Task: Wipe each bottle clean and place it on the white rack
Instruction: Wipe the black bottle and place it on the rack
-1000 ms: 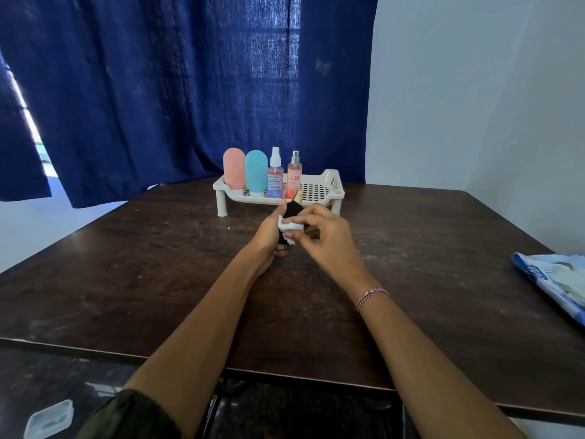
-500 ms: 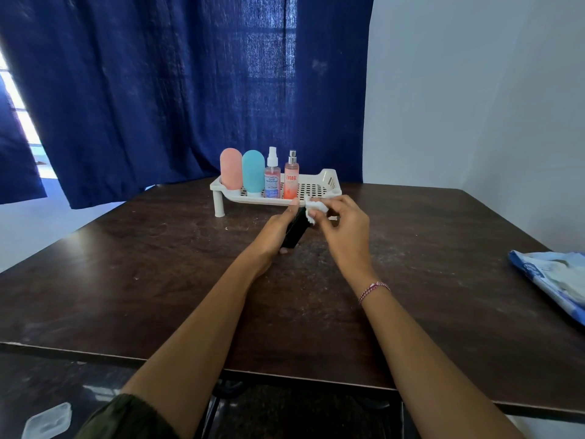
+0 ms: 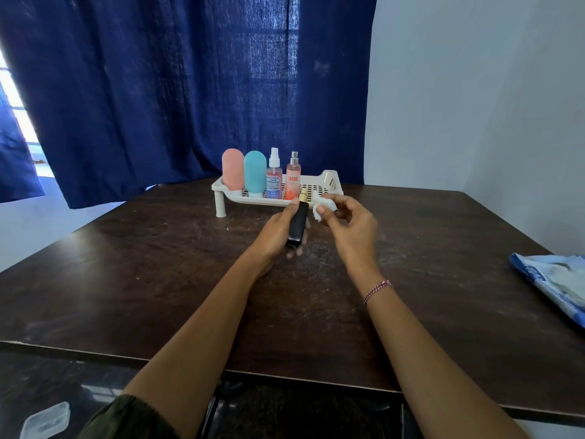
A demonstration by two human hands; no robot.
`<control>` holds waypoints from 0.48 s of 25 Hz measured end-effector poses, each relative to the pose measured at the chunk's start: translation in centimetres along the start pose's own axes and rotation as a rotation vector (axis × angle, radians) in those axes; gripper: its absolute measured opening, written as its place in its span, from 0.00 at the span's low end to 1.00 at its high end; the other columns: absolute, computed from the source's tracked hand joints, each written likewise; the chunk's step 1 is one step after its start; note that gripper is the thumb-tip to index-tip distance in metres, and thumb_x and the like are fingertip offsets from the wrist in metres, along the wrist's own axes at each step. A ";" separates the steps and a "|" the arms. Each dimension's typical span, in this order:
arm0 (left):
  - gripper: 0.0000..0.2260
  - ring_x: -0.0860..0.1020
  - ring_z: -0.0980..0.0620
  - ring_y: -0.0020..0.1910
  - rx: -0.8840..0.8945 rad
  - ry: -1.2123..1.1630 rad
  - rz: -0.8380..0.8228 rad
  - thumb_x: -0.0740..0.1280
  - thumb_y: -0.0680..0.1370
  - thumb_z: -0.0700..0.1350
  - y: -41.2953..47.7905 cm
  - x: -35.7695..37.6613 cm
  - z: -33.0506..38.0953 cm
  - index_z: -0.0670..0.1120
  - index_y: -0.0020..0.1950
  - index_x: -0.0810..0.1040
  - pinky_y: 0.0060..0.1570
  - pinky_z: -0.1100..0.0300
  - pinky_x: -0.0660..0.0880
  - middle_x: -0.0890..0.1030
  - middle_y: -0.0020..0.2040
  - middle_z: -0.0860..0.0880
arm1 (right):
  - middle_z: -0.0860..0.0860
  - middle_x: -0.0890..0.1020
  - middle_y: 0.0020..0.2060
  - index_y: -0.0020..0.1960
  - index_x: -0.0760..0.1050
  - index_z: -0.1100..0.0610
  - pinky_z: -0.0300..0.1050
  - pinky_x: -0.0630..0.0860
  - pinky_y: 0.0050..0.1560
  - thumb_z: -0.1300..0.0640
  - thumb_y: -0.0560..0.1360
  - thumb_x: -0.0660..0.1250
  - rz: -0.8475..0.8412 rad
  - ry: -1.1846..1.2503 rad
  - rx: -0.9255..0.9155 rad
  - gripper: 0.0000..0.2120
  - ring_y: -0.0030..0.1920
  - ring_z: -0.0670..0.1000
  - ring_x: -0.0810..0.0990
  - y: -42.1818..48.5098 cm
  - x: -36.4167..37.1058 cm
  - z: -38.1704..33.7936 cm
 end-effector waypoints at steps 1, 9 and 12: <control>0.25 0.75 0.53 0.26 -0.015 -0.004 0.001 0.47 0.81 0.60 0.0 0.0 -0.1 0.43 0.44 0.74 0.22 0.64 0.67 0.77 0.30 0.47 | 0.49 0.80 0.54 0.58 0.78 0.57 0.40 0.78 0.53 0.57 0.72 0.71 -0.003 -0.009 -0.012 0.15 0.52 0.45 0.77 0.0 0.0 -0.1; 0.26 0.64 0.55 0.21 -0.095 -0.153 -0.003 0.45 0.82 0.59 0.2 0.1 -1.3 0.42 0.43 0.74 0.21 0.64 0.57 0.70 0.26 0.48 | 0.46 0.78 0.47 0.54 0.80 0.60 0.28 0.74 0.48 0.58 0.71 0.71 -0.081 -0.133 -0.214 0.12 0.49 0.41 0.75 -0.6 1.0 -2.0; 0.26 0.64 0.56 0.19 -0.081 -0.198 0.071 0.46 0.82 0.58 0.3 -0.7 -1.3 0.43 0.42 0.74 0.20 0.65 0.56 0.71 0.26 0.47 | 0.43 0.77 0.44 0.52 0.81 0.59 0.32 0.75 0.49 0.60 0.70 0.72 -0.209 -0.139 -0.297 0.11 0.46 0.41 0.75 -1.2 2.1 -2.8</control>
Point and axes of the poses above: each hand's wrist, its own y-axis towards the middle knuckle, its own x-axis out of the palm, z = x × y, the point moved 8 cm from there along y, towards the middle knuckle
